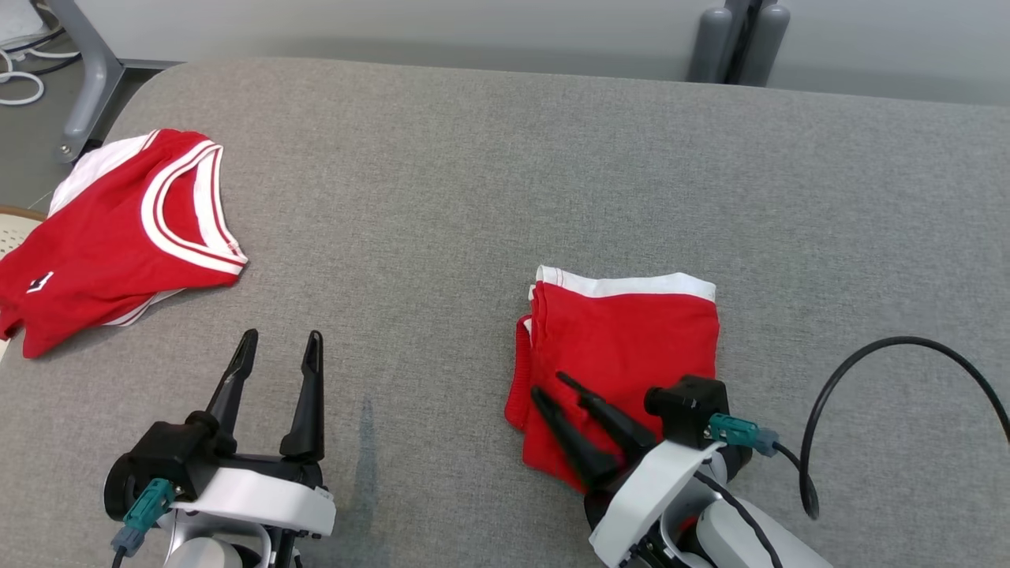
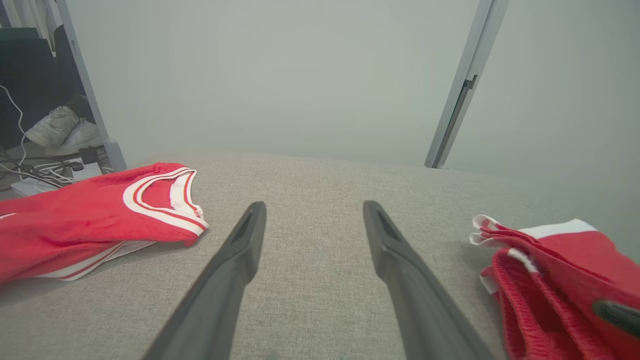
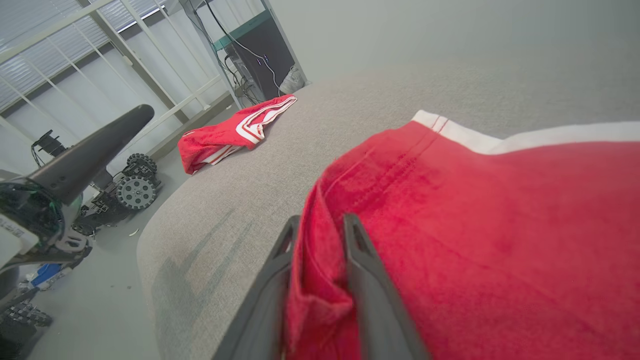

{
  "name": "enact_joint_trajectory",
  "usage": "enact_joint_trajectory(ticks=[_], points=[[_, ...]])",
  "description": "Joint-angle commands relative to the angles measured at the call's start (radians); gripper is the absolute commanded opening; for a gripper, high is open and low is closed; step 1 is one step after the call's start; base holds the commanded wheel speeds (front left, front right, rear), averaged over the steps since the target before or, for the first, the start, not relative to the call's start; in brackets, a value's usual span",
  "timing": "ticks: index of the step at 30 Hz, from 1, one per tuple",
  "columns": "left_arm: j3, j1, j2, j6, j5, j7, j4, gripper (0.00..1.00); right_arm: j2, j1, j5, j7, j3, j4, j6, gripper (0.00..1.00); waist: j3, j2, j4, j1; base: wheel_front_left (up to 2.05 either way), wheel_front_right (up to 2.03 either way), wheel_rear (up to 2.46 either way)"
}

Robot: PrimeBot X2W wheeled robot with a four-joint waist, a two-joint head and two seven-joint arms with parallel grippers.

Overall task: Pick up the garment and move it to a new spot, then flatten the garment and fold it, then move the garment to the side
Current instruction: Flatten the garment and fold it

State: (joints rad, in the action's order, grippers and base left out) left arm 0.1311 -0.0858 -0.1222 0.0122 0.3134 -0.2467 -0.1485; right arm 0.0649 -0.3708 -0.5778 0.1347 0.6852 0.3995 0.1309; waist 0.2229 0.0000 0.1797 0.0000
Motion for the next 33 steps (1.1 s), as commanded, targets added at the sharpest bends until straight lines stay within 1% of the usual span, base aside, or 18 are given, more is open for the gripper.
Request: enact_joint_trajectory(ticks=[1, 6, 10, 13, 18, 24, 28, 31, 33], points=[[-0.003, -0.004, -0.009, -0.007, 0.0, -0.002, -0.003, 1.0, 0.008, -0.014, 0.001, 0.012, 0.001, -0.001, 0.0, 1.0, -0.003, 0.0, -0.005, 0.0, 0.0, 0.0, 0.0], [-0.003, 0.002, -0.012, -0.014, -0.004, -0.006, -0.007, 1.0, 0.028, -0.012, -0.012, 0.05, 0.007, -0.04, 0.0, 1.0, -0.016, 0.0, -0.026, 0.0, 0.0, 0.0, 0.0], [-0.004, 0.008, -0.016, -0.021, -0.007, -0.006, -0.008, 1.0, 0.052, 0.004, 0.014, 0.077, -0.038, -0.087, 0.0, 1.0, -0.033, 0.0, -0.046, 0.0, 0.0, 0.0, 0.0], [-0.003, 0.015, -0.021, -0.024, -0.008, -0.002, -0.006, 1.0, 0.066, 0.025, 0.046, 0.09, -0.112, -0.117, 0.0, 1.0, -0.047, 0.0, -0.06, 0.0, 0.0, 0.0, 0.0], [-0.003, 0.031, -0.029, -0.033, -0.006, 0.006, 0.0, 1.0, 0.084, 0.083, 0.108, 0.096, -0.267, -0.156, 0.0, 1.0, -0.072, 0.0, -0.079, 0.0, 0.0, 0.0, 0.0], [-0.002, 0.051, -0.037, -0.041, -0.002, 0.012, 0.01, 1.0, 0.088, 0.174, 0.19, 0.073, -0.46, -0.216, 0.0, 1.0, -0.095, 0.0, -0.097, 0.0, 0.0, 0.0, 0.0], [0.0, 0.063, -0.042, -0.046, 0.002, 0.018, 0.018, 1.0, 0.081, 0.231, 0.232, 0.045, -0.549, -0.262, 0.0, 1.0, -0.107, 0.0, -0.106, 0.0, 0.0, 0.0, 0.0], [0.003, 0.072, -0.044, -0.049, 0.003, 0.022, 0.023, 1.0, 0.074, 0.268, 0.255, 0.023, -0.595, -0.292, 0.0, 1.0, -0.113, 0.0, -0.109, 0.0, 0.0, 0.0, 0.0], [0.003, 0.076, -0.045, -0.049, 0.003, 0.023, 0.025, 1.0, 0.07, 0.28, 0.259, 0.016, -0.605, -0.304, 0.0, 1.0, -0.114, 0.0, -0.11, 0.0, 0.0, 0.0, 0.0]])
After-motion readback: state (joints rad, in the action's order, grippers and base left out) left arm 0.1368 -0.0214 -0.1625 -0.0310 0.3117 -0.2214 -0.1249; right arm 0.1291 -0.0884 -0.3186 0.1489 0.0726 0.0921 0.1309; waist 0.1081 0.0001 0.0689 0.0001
